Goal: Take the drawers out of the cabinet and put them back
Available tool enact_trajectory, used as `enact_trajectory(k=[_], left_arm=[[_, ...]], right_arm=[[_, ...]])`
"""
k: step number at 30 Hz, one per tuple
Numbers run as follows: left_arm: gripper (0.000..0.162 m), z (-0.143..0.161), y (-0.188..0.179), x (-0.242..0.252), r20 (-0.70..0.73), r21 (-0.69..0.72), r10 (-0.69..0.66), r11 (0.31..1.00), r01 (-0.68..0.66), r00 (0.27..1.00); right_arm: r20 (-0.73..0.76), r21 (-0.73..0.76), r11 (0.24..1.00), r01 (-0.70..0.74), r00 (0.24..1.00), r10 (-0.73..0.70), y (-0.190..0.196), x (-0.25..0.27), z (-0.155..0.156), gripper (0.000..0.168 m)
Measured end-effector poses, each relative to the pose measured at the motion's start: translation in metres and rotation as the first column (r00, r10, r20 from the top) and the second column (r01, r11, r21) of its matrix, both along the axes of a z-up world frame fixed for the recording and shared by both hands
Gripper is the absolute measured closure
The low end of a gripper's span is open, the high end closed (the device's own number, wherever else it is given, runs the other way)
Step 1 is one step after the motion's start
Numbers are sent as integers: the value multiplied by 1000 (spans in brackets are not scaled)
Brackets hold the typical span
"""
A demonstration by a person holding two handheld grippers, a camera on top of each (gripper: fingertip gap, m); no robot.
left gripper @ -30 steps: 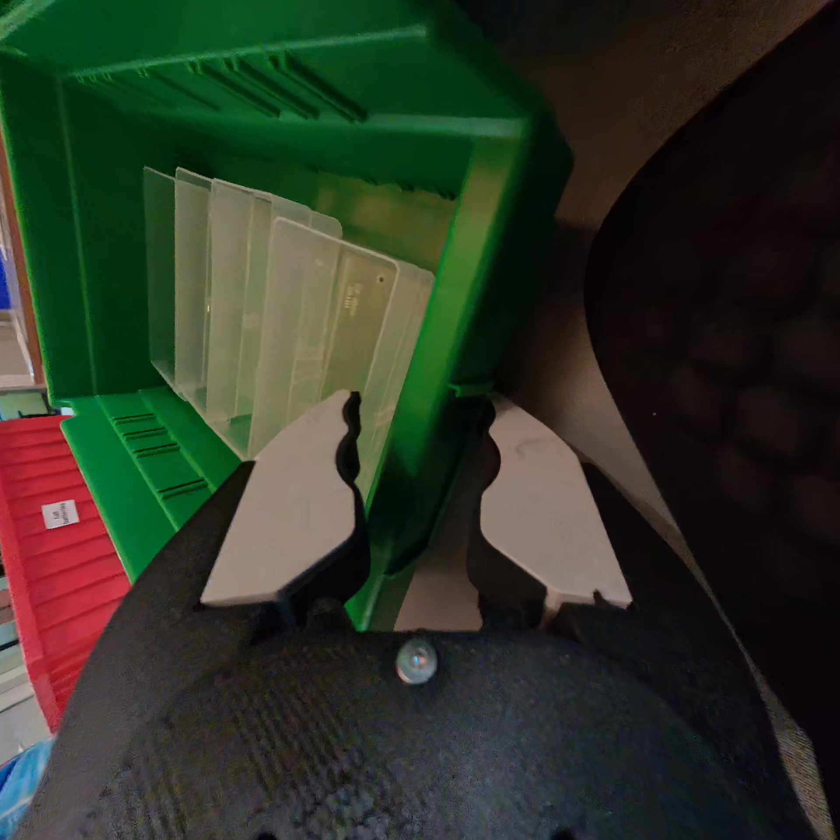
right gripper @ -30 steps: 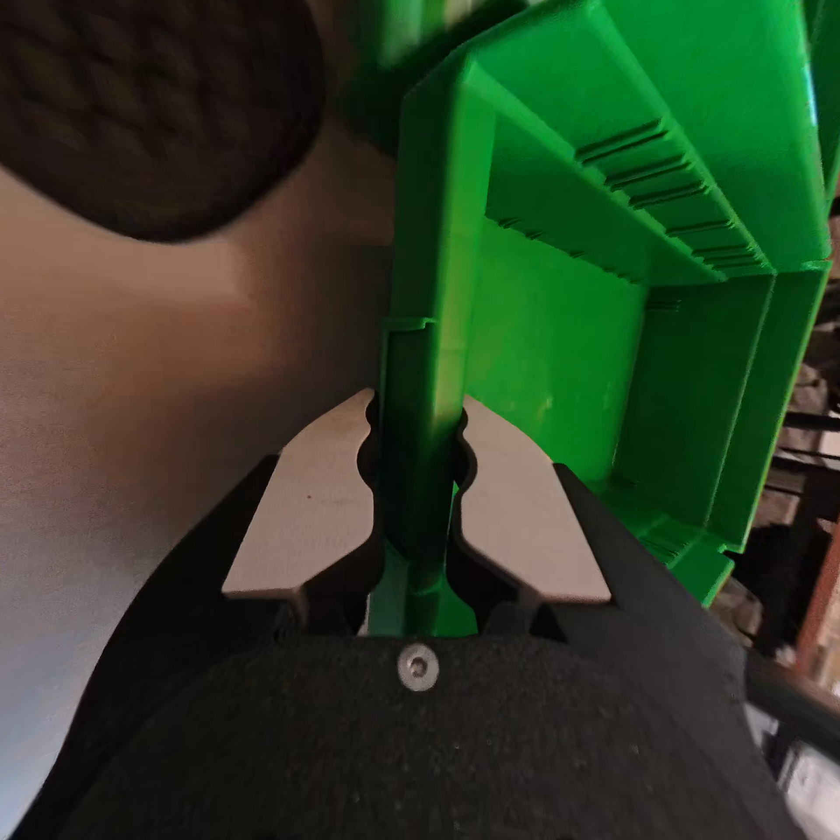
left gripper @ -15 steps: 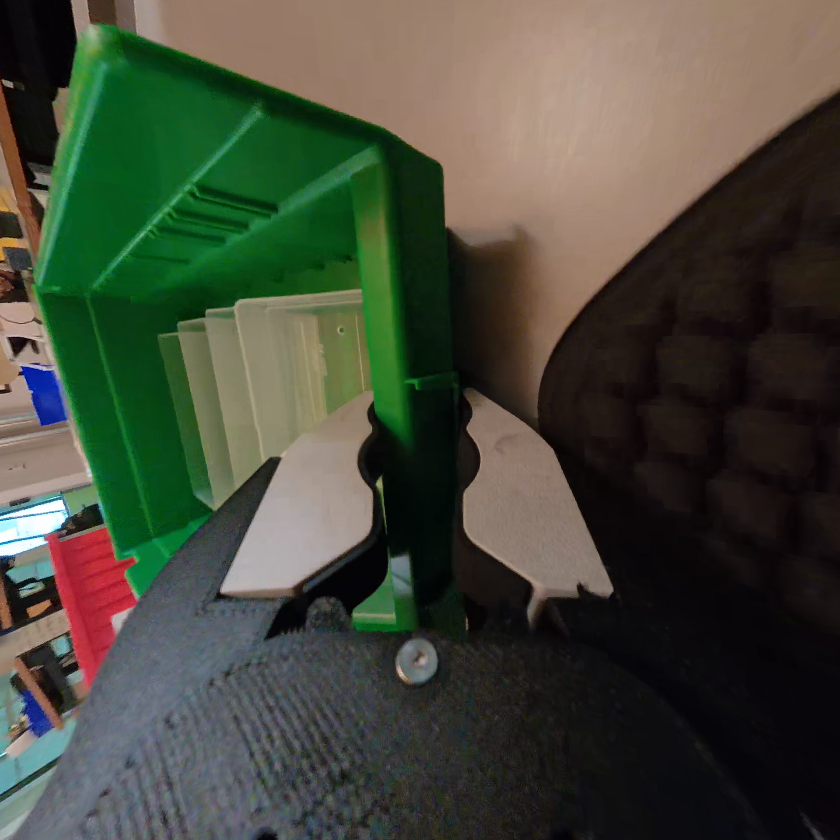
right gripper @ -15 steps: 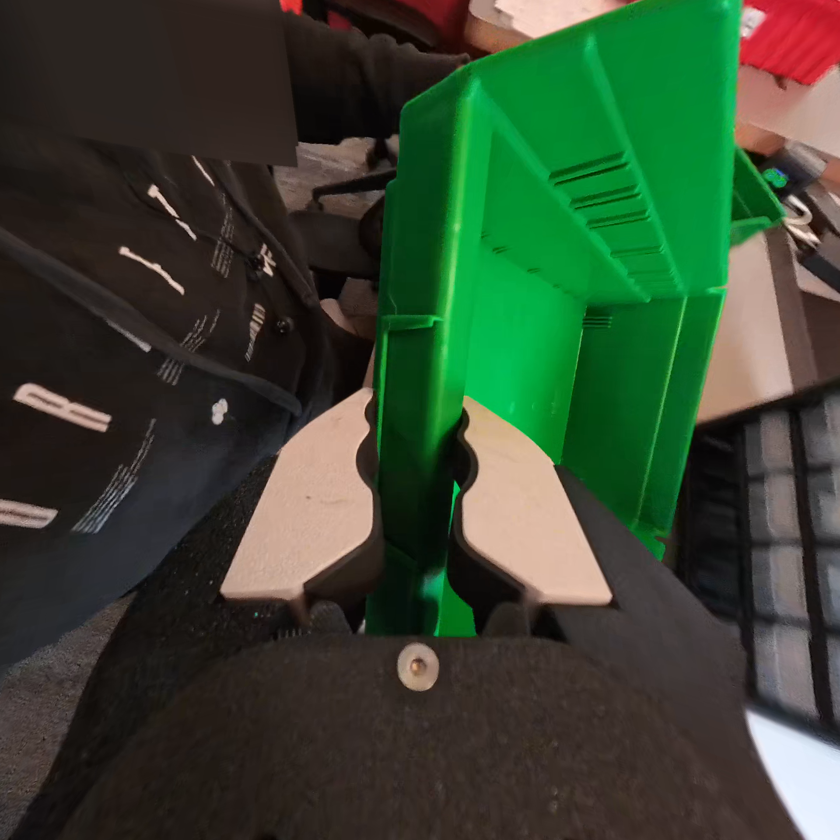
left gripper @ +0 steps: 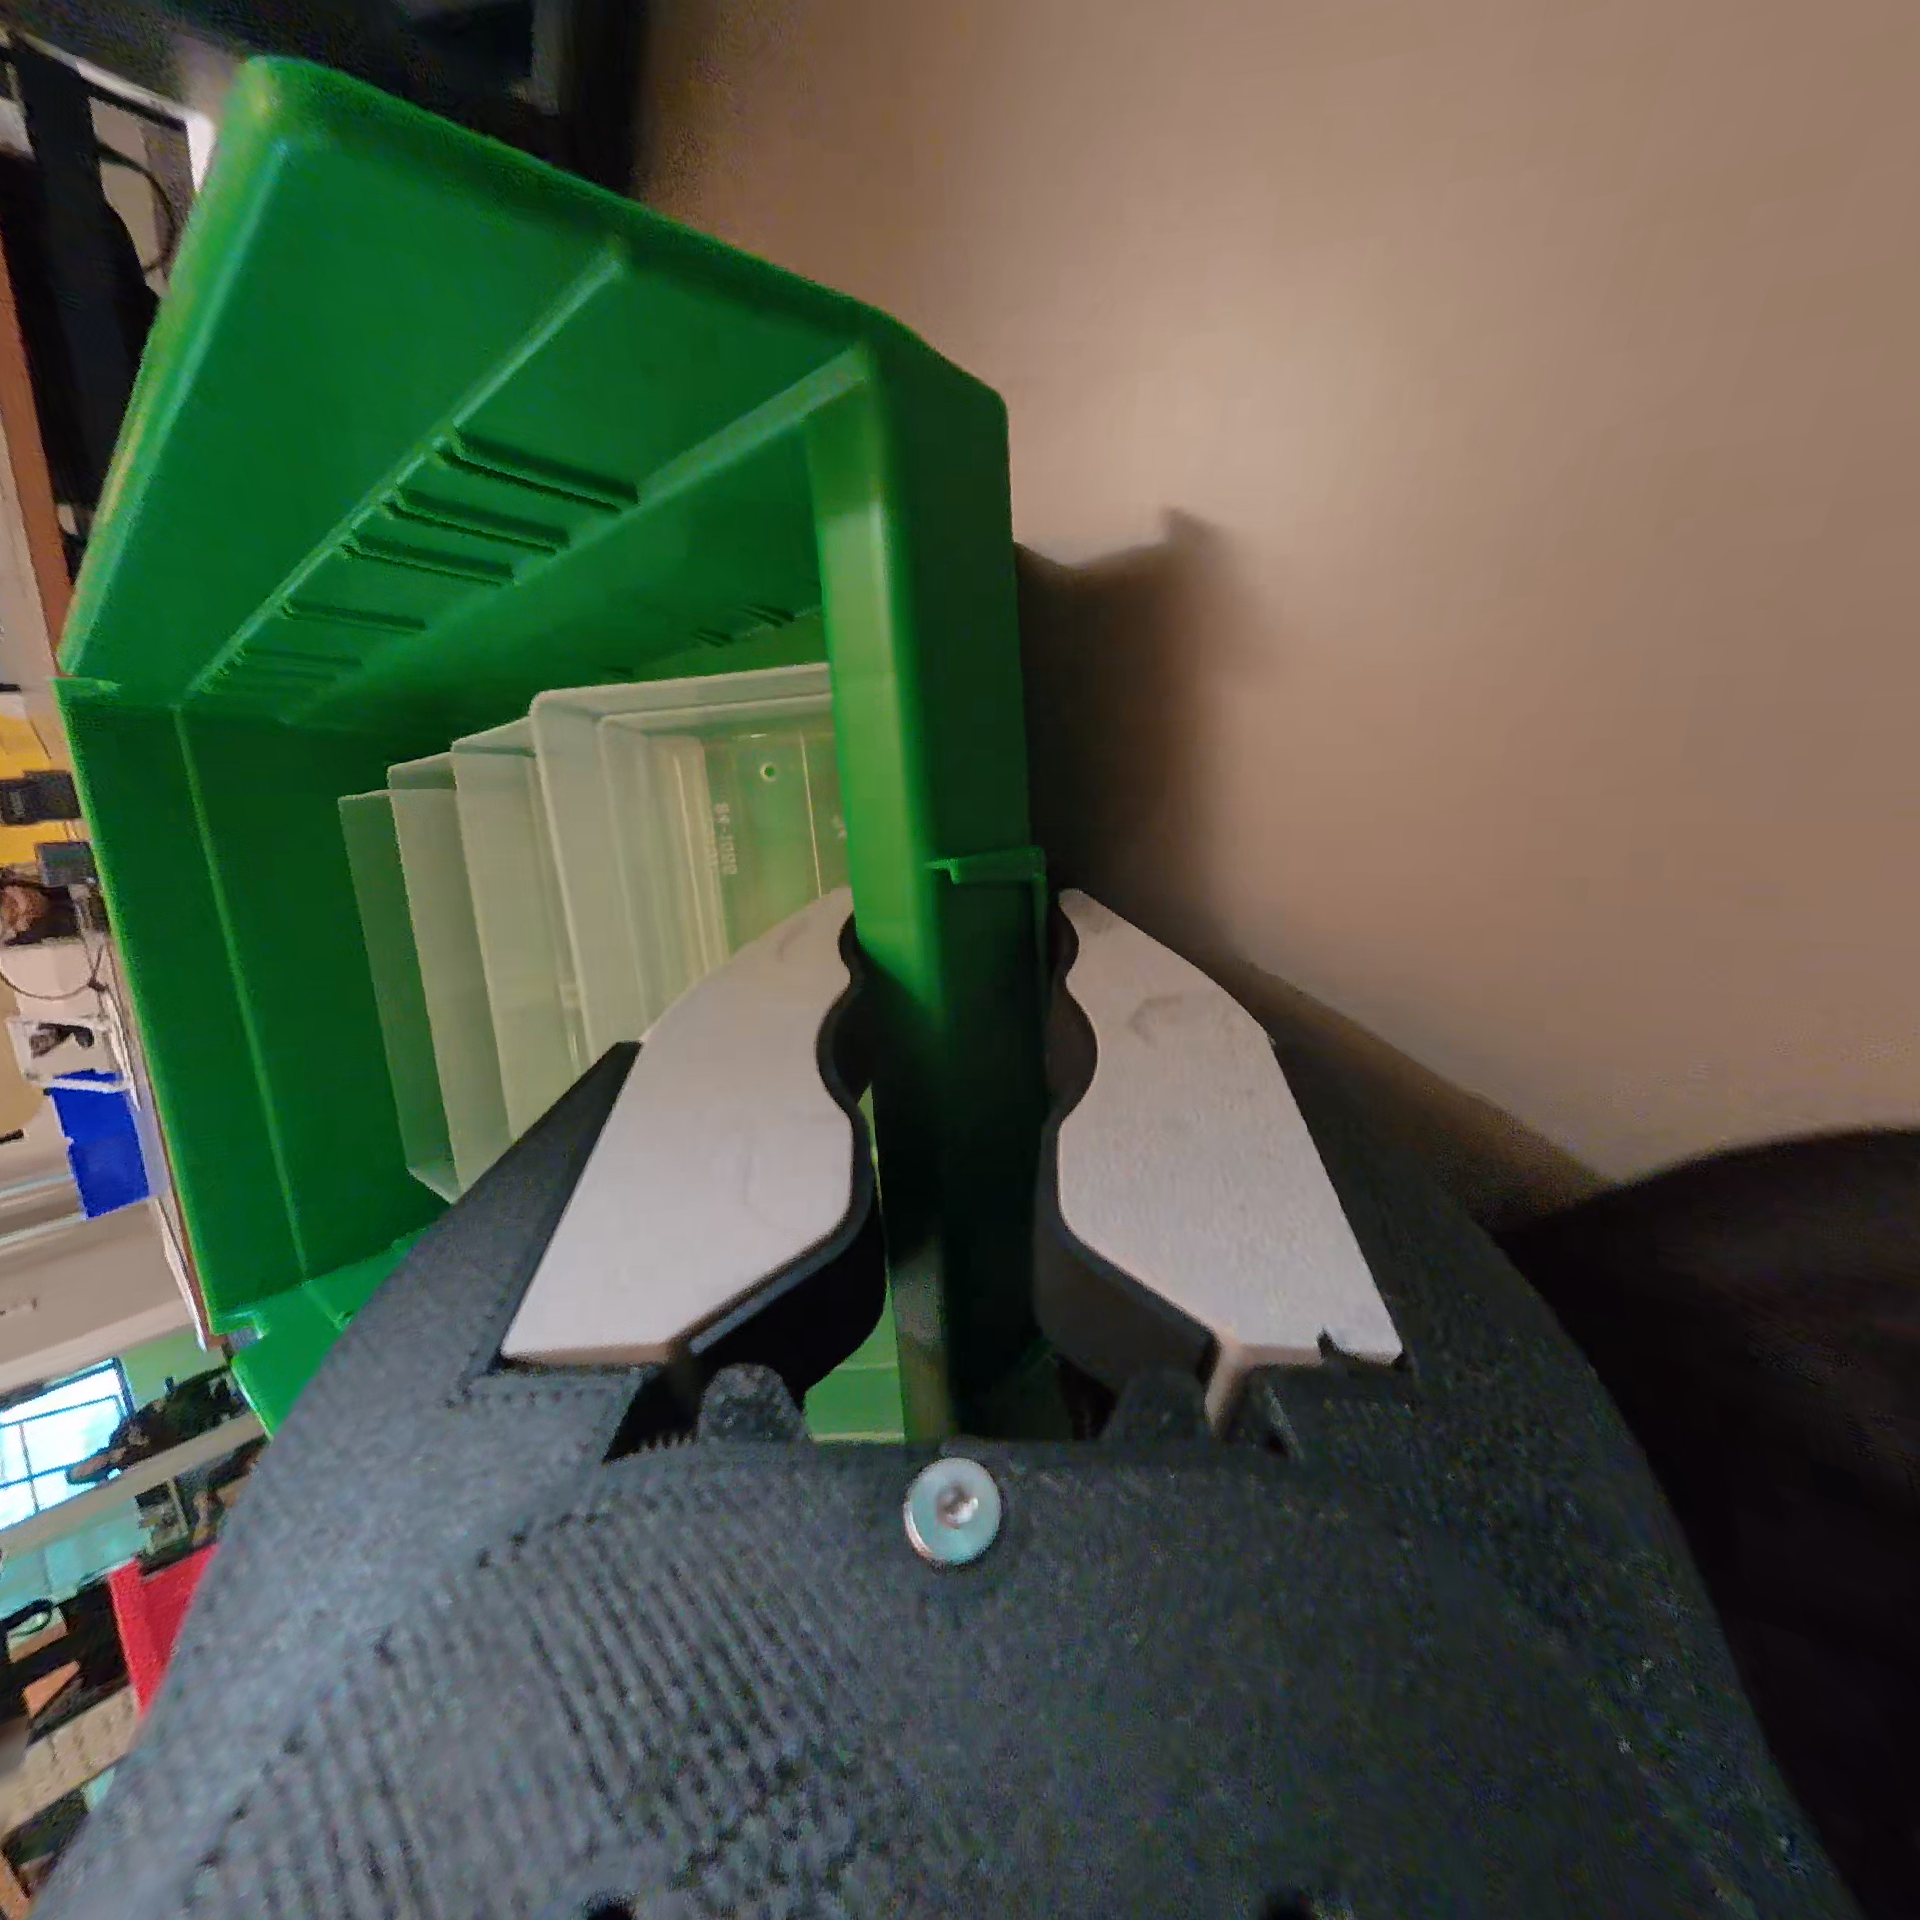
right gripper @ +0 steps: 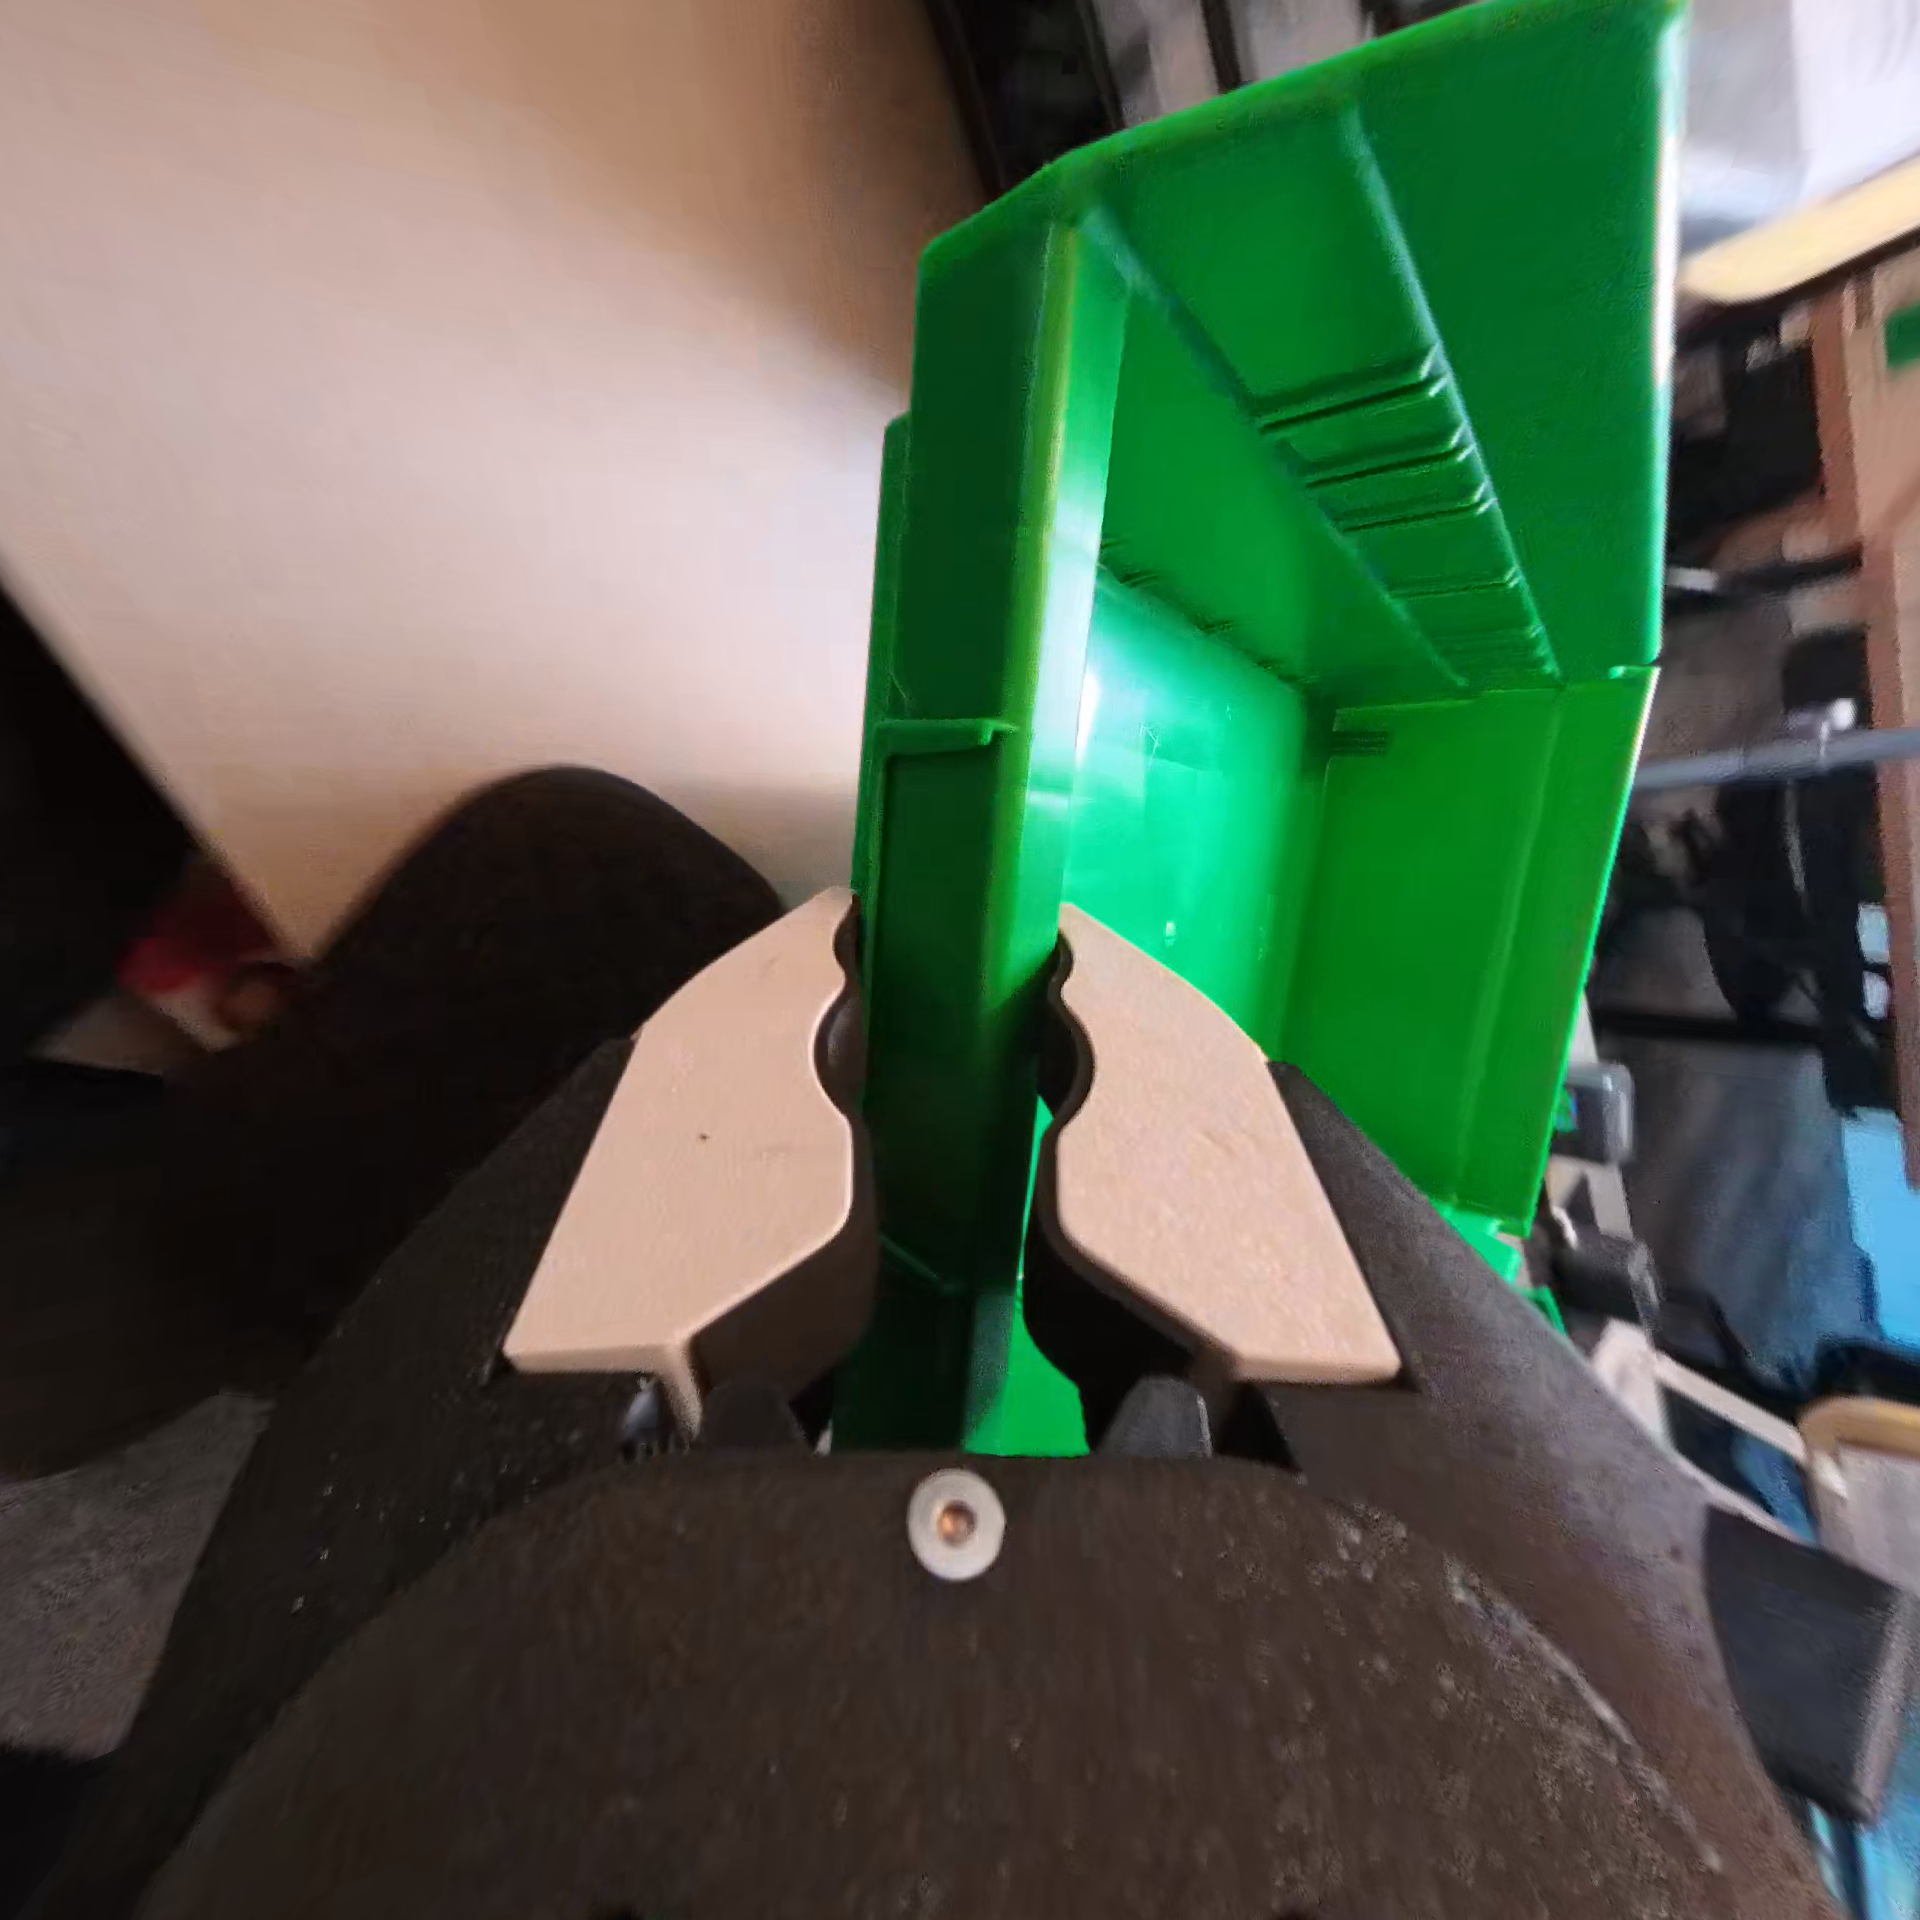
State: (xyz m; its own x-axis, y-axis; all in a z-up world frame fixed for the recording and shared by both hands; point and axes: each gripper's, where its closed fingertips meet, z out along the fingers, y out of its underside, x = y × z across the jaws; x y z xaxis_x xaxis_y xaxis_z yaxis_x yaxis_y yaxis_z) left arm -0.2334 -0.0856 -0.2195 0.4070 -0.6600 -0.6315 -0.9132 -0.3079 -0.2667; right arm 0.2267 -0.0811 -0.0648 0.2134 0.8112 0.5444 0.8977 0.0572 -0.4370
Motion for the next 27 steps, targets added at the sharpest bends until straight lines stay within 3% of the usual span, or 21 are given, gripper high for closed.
enact_trajectory(k=[4,9,14,17,19,21,23,25,27], left_arm=[[131,0,22,13,4,5,-17,1000,17,1000],[131,0,44,14,22,11,-23,1000,23,1000],[131,0,62,6,32,13,-16,1000,16,999],[131,1,74,1,33,18,-1,1000,0,999],[131,1,81,-2,38,22,7,1000,-8,999],[131,1,88,-6,43,30,13,999,-14,999],[130,1,95,-8,43,40,19,999,-21,999],[130,2,99,-10,34,57,23,998,-25,999],[131,2,99,-11,17,78,22,997,-24,1000]], right_arm=[[150,10,996,86,985,-87,71,14,-56,138],[206,84,995,51,976,-68,147,20,-112,138],[245,173,984,42,966,-85,208,32,-146,138],[216,210,964,165,953,-210,230,40,-143,129],[65,173,966,190,977,-204,220,14,-117,116],[-172,134,980,148,977,-124,200,-31,-79,119],[-364,51,992,113,927,-86,184,-72,-54,126],[-471,-97,992,77,875,-114,177,-106,-58,125],[-469,-183,977,113,863,-188,188,-127,-82,118]])
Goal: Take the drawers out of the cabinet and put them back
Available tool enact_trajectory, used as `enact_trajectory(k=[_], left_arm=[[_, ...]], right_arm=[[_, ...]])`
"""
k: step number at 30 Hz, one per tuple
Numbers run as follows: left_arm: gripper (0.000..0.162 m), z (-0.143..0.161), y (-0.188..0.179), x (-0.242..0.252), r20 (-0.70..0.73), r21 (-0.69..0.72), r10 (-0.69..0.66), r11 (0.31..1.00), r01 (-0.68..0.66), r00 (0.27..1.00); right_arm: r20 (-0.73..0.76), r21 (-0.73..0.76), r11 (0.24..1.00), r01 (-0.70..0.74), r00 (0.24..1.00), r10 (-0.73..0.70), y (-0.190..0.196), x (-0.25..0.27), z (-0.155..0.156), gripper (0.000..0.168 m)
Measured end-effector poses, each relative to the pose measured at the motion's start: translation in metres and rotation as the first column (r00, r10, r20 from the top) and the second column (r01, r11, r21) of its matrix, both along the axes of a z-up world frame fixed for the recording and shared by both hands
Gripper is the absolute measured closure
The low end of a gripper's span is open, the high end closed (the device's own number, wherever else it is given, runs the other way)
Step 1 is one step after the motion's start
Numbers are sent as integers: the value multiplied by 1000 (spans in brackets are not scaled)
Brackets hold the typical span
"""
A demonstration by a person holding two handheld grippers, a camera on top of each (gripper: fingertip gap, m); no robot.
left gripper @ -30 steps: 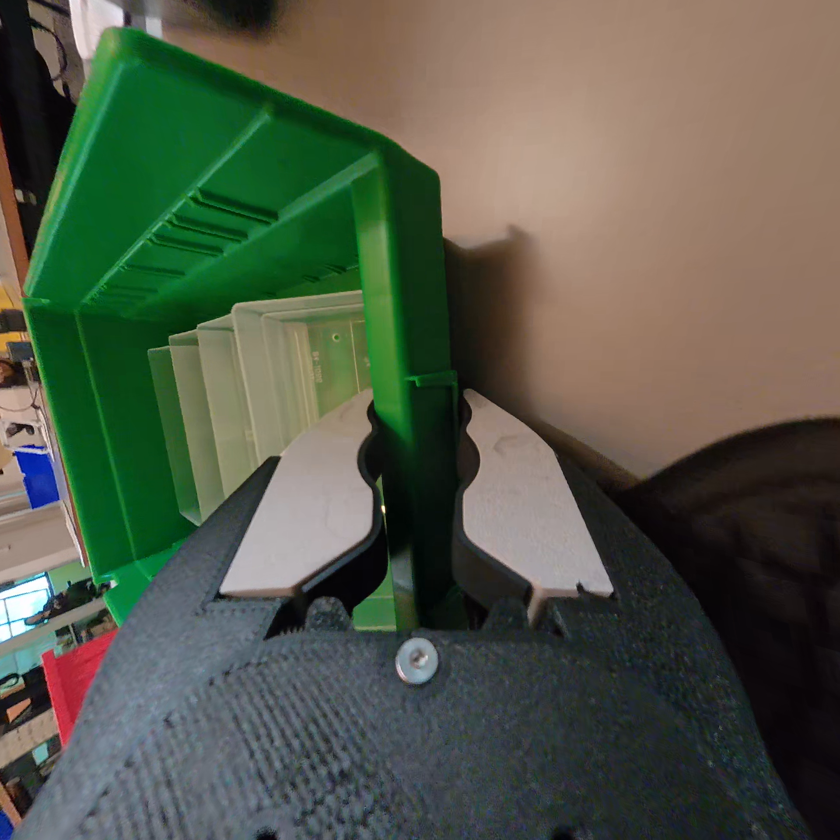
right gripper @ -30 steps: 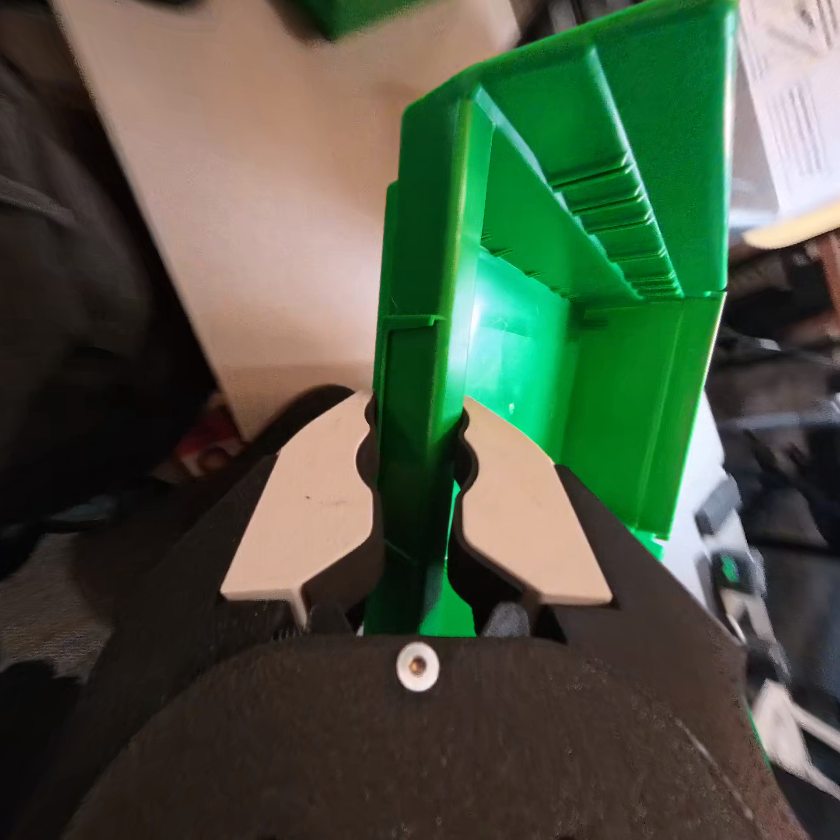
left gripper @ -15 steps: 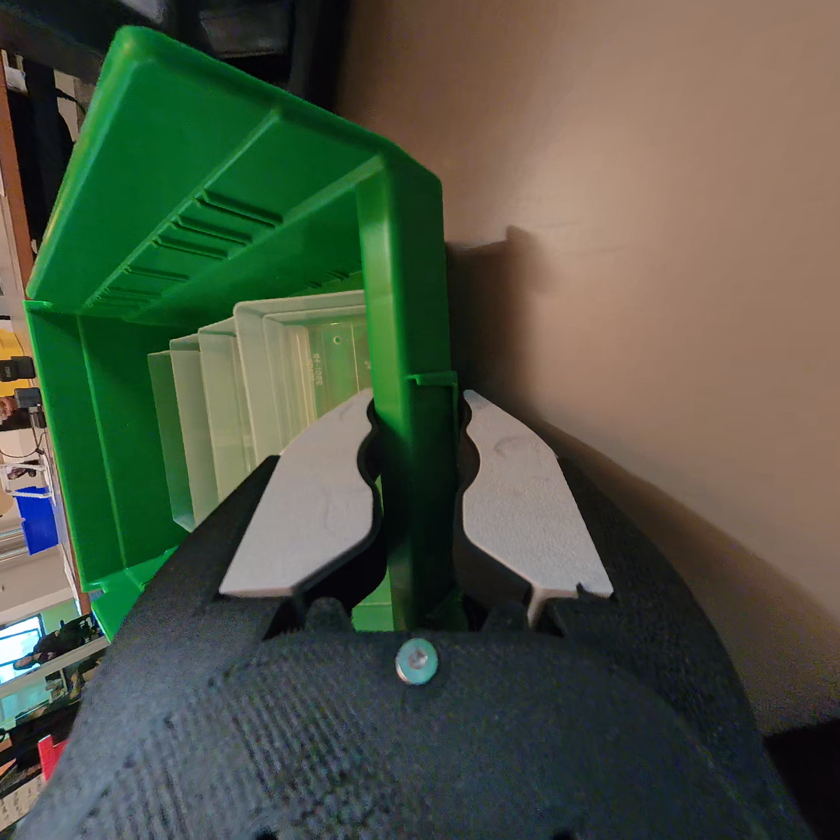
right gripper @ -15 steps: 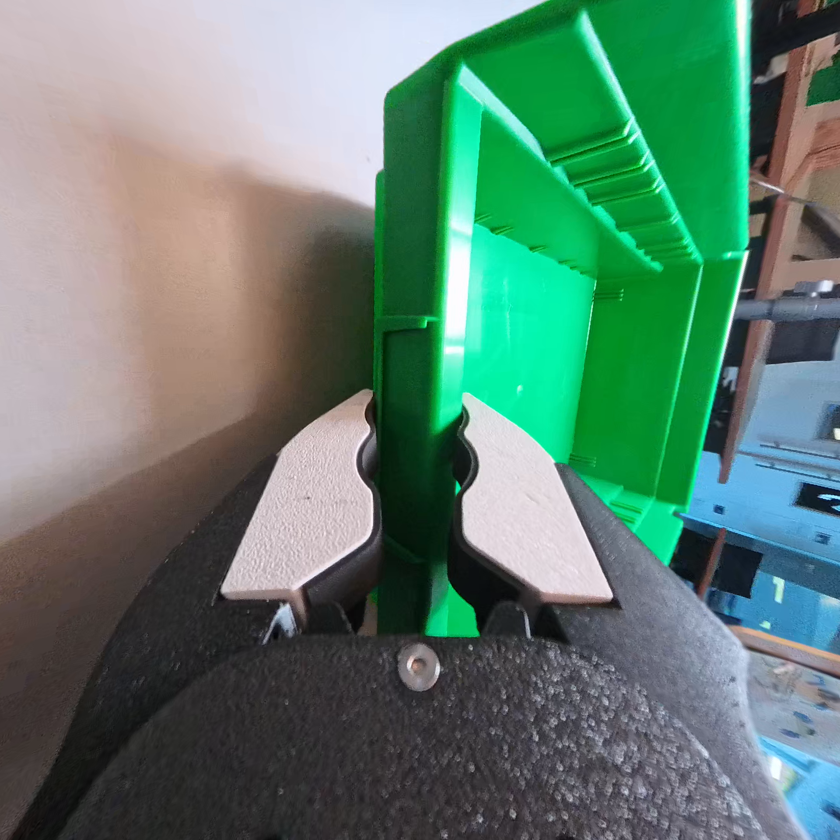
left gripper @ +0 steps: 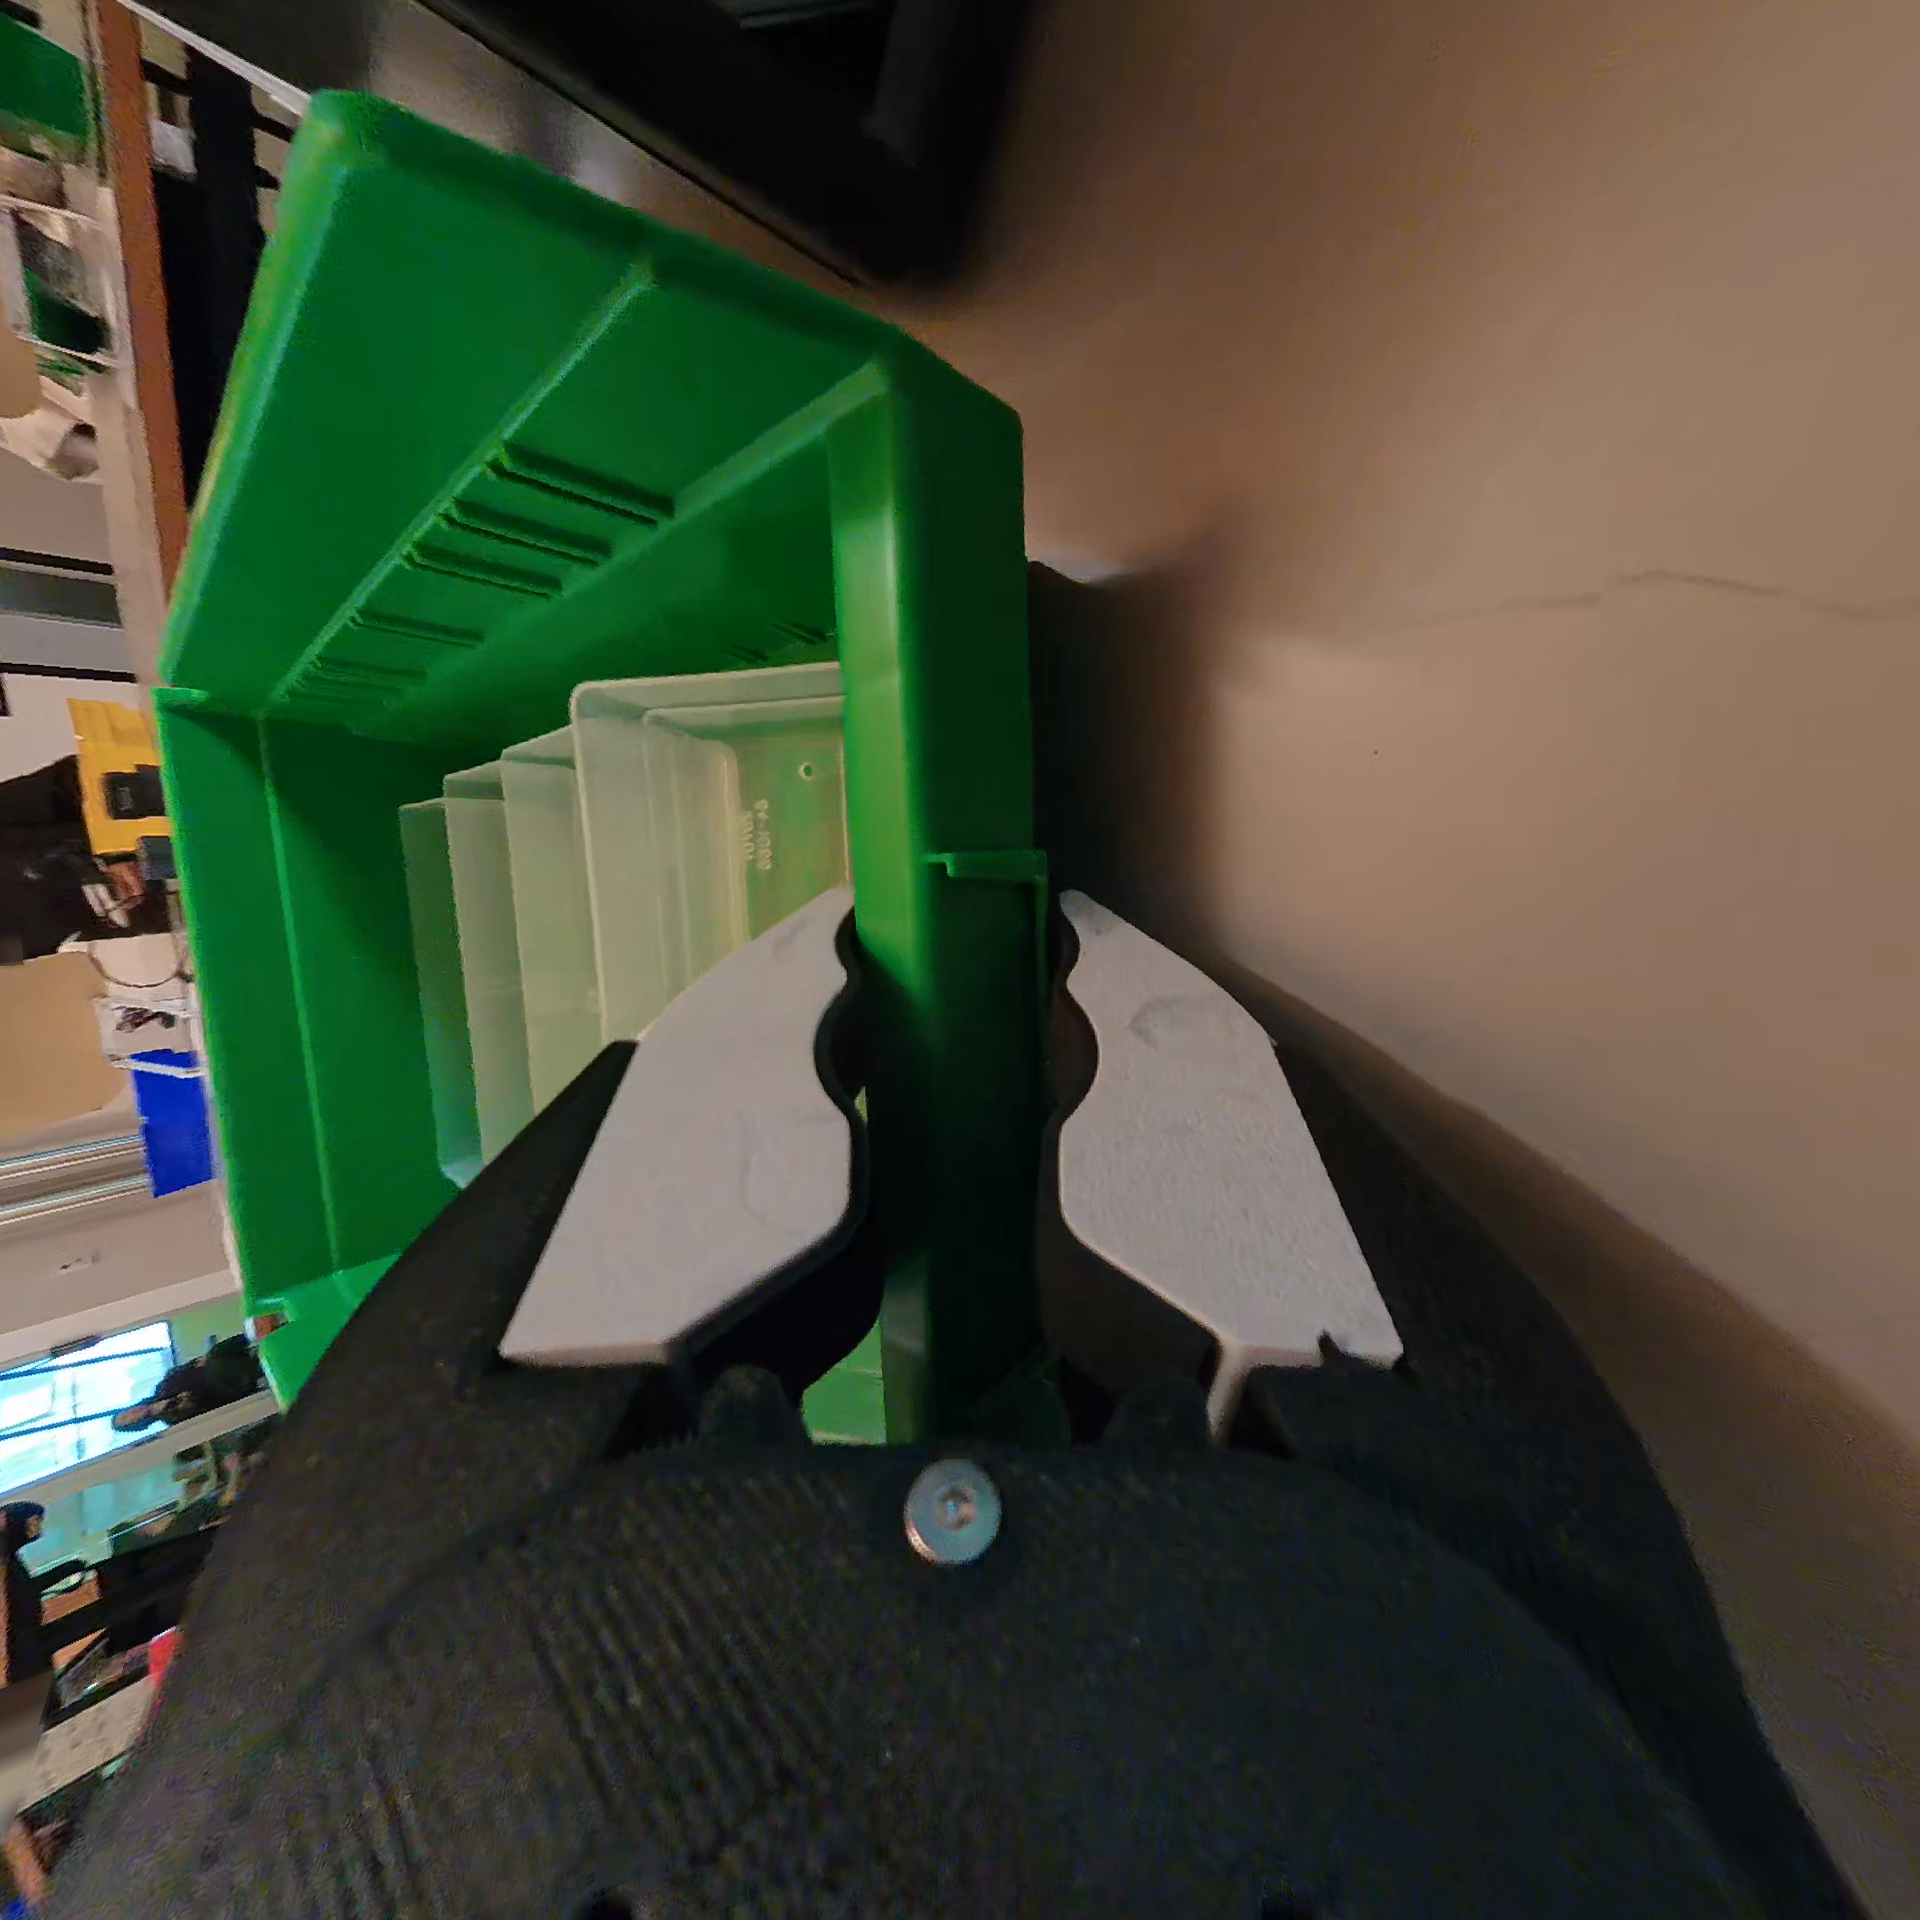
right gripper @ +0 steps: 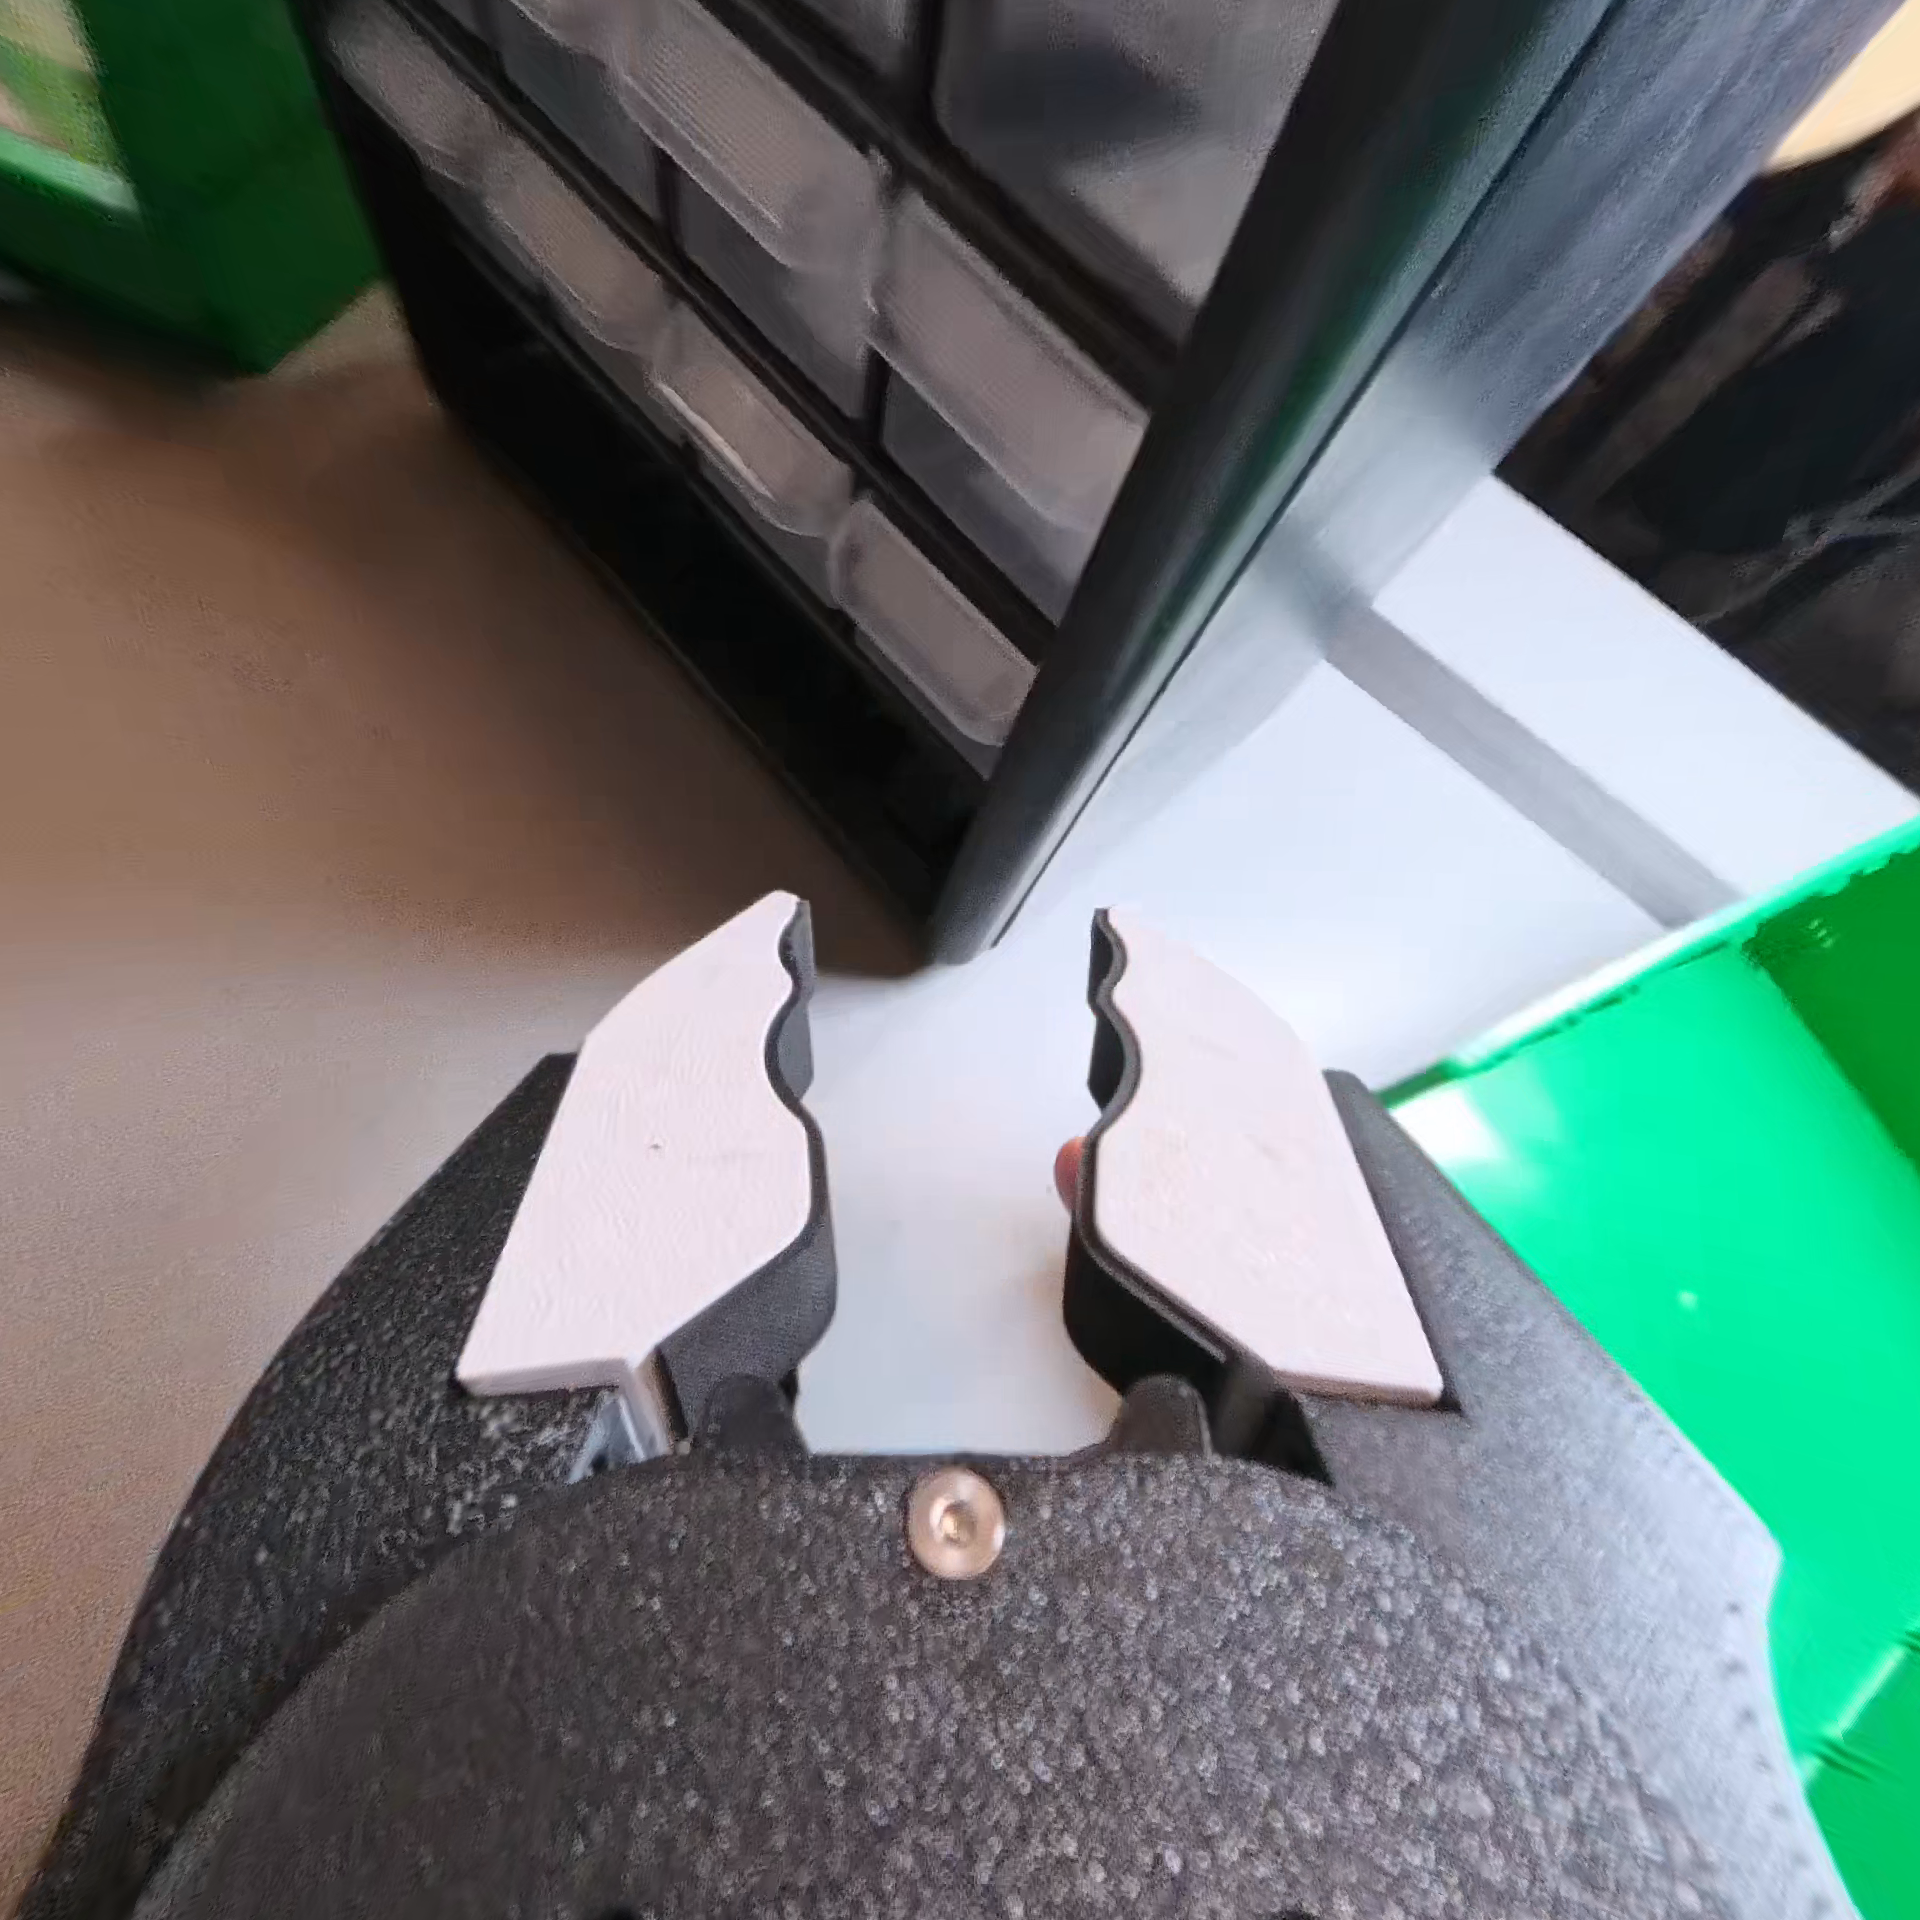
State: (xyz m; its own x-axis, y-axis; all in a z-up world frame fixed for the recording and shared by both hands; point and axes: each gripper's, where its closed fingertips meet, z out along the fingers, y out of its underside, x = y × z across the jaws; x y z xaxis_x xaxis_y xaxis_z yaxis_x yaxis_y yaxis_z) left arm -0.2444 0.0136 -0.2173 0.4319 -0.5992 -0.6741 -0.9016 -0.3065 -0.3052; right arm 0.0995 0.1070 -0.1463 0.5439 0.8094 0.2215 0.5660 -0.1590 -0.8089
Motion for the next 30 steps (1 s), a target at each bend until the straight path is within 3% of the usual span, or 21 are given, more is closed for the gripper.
enact_trajectory(k=[4,5,9,13,30], left_arm=[[130,1,-3,-3,-47,43,4,999,-2,999],[130,1,-4,-4,-48,51,4,999,-2,999],[130,1,-4,-3,-30,58,-4,998,6,1000],[130,1,-4,-3,-22,60,-9,998,10,1000],[130,2,4,-4,-29,84,-28,996,31,999]], right_arm=[[-27,0,994,108,994,-108,36,-17,-32,123],[-23,16,993,119,993,-119,42,-18,-34,132],[23,87,987,133,991,-135,58,-18,-35,136],[5,61,983,173,985,-174,74,-17,-35,139],[-64,40,961,272,961,-269,77,-15,-37,144]])
